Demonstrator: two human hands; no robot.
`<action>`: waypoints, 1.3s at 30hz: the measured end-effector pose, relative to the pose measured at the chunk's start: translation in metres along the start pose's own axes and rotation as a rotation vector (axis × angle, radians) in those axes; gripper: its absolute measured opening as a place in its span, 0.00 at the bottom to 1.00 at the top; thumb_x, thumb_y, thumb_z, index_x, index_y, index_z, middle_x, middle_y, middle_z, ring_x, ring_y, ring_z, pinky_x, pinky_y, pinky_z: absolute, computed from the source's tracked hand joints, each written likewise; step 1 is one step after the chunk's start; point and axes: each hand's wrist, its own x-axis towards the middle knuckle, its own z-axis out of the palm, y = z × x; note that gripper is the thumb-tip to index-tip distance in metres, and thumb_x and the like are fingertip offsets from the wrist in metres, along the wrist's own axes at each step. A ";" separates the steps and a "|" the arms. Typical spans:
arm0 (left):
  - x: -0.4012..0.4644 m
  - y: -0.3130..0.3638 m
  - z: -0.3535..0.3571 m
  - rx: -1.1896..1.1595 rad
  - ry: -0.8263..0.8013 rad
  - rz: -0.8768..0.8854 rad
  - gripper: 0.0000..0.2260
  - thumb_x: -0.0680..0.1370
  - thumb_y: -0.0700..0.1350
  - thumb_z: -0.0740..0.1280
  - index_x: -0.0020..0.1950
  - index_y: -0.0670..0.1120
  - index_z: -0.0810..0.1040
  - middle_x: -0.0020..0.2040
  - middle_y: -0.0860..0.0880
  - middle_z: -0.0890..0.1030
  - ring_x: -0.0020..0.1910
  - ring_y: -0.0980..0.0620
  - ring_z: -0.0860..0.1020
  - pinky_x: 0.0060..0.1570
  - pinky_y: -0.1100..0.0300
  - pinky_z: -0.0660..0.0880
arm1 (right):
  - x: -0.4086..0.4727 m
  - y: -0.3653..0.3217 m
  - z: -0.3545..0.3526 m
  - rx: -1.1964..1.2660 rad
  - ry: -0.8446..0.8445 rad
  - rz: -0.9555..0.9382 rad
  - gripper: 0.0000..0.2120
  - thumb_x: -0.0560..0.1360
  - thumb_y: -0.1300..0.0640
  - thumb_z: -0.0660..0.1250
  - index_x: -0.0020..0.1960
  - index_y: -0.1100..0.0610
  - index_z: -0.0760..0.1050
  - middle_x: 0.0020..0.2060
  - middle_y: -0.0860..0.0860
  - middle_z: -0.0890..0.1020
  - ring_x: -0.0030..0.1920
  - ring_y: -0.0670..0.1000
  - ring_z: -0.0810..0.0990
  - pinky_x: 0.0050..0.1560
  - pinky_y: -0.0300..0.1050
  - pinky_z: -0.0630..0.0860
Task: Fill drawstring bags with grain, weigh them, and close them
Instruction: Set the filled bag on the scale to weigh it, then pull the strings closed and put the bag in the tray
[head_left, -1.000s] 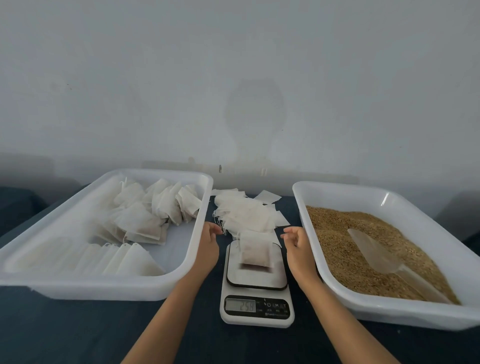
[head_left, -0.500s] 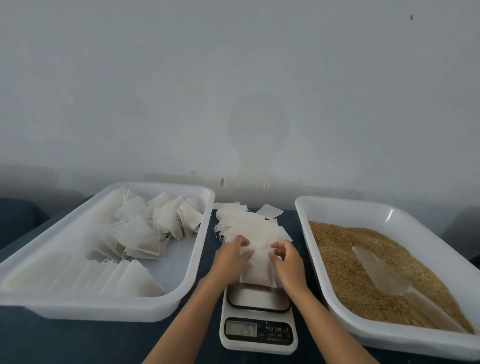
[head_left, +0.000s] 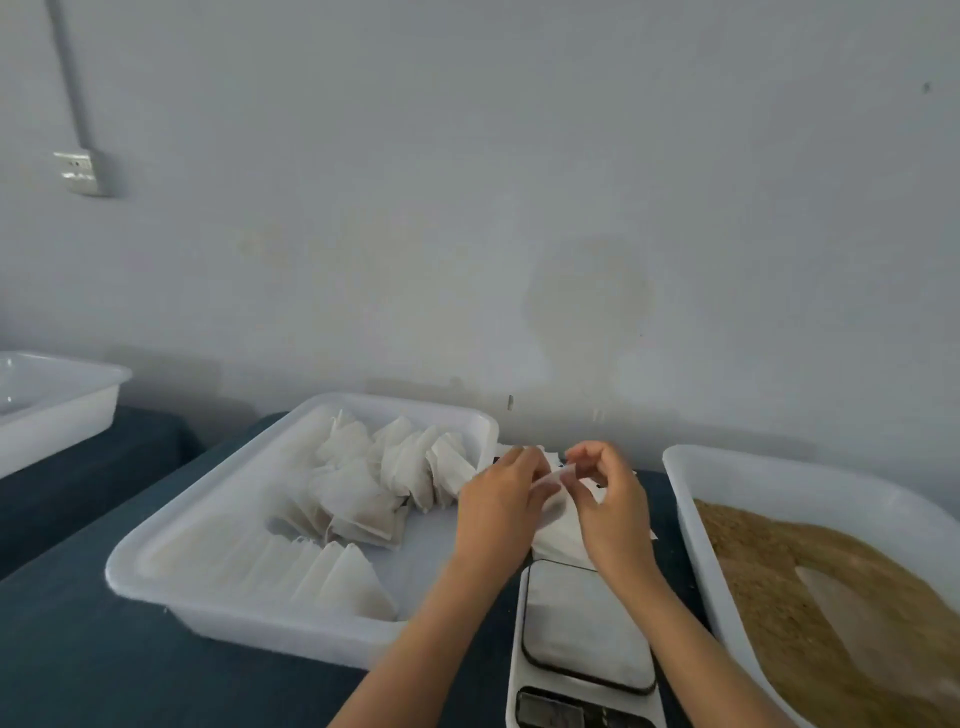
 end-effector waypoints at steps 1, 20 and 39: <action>0.004 -0.002 -0.012 0.018 0.024 -0.018 0.06 0.78 0.48 0.63 0.46 0.46 0.73 0.43 0.52 0.77 0.39 0.49 0.75 0.35 0.59 0.62 | 0.004 -0.009 0.007 -0.002 0.002 -0.029 0.09 0.75 0.66 0.66 0.49 0.52 0.72 0.43 0.43 0.78 0.46 0.38 0.76 0.48 0.28 0.71; -0.044 -0.117 -0.083 0.182 -0.603 -0.622 0.13 0.77 0.42 0.62 0.61 0.47 0.71 0.48 0.50 0.73 0.41 0.52 0.74 0.26 0.68 0.70 | -0.031 -0.051 0.117 -0.783 -1.176 -0.171 0.13 0.76 0.61 0.59 0.55 0.60 0.80 0.52 0.57 0.81 0.49 0.57 0.78 0.50 0.49 0.73; -0.001 -0.094 -0.070 0.430 -0.422 -0.445 0.05 0.77 0.47 0.61 0.49 0.48 0.66 0.53 0.47 0.78 0.53 0.46 0.76 0.48 0.58 0.69 | 0.035 0.002 0.057 -0.356 -0.317 0.003 0.14 0.72 0.69 0.55 0.38 0.52 0.73 0.39 0.47 0.79 0.42 0.48 0.77 0.41 0.41 0.69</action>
